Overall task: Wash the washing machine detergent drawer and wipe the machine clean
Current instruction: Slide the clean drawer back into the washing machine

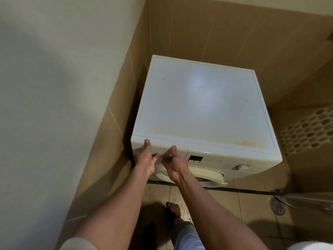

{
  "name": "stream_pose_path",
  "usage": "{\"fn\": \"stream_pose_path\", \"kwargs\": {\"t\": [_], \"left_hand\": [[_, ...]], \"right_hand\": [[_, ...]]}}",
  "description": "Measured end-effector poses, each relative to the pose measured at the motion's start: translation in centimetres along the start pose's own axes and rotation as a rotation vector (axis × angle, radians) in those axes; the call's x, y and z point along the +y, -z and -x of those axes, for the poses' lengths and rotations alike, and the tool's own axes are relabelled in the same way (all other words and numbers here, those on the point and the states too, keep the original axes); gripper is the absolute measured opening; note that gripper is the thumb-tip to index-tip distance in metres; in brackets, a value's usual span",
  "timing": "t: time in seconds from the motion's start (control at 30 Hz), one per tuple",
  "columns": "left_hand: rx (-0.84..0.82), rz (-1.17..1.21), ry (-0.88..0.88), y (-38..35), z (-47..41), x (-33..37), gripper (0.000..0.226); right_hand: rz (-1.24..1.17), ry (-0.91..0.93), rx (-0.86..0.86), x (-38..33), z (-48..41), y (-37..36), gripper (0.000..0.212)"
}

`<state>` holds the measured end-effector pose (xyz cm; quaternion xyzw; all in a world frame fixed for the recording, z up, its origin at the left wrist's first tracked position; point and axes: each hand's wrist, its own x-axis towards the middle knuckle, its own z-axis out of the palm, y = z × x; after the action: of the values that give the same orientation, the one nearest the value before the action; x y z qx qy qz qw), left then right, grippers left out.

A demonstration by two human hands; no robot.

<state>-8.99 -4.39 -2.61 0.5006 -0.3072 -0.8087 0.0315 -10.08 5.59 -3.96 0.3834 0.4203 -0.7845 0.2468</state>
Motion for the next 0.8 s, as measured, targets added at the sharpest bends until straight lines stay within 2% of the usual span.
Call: {"fn": "stream_pose_path", "kwargs": {"t": [0.13, 0.2, 0.3, 0.53, 0.8], "left_hand": [[-0.081, 0.024, 0.090, 0.4, 0.0, -0.5, 0.045], [-0.136, 0.005, 0.112, 0.7, -0.3, -1.2, 0.058], [-0.167, -0.009, 0.115, 0.8, -0.6, -2.1, 0.071], [-0.166, -0.035, 0.047, 2.3, 0.2, -2.9, 0.047], [-0.179, -0.089, 0.045, 8.0, 3.6, -5.8, 0.054]], "right_hand": [[-0.099, -0.011, -0.068, 0.4, 0.8, 0.2, 0.058], [-0.157, -0.019, -0.110, 0.0, 1.1, 0.1, 0.067], [-0.142, 0.007, -0.091, 0.0, 0.6, 0.0, 0.072], [-0.046, 0.057, -0.047, 1.6, 2.3, 0.7, 0.059], [-0.062, 0.030, -0.100, 5.3, 7.6, 4.2, 0.048]]}}
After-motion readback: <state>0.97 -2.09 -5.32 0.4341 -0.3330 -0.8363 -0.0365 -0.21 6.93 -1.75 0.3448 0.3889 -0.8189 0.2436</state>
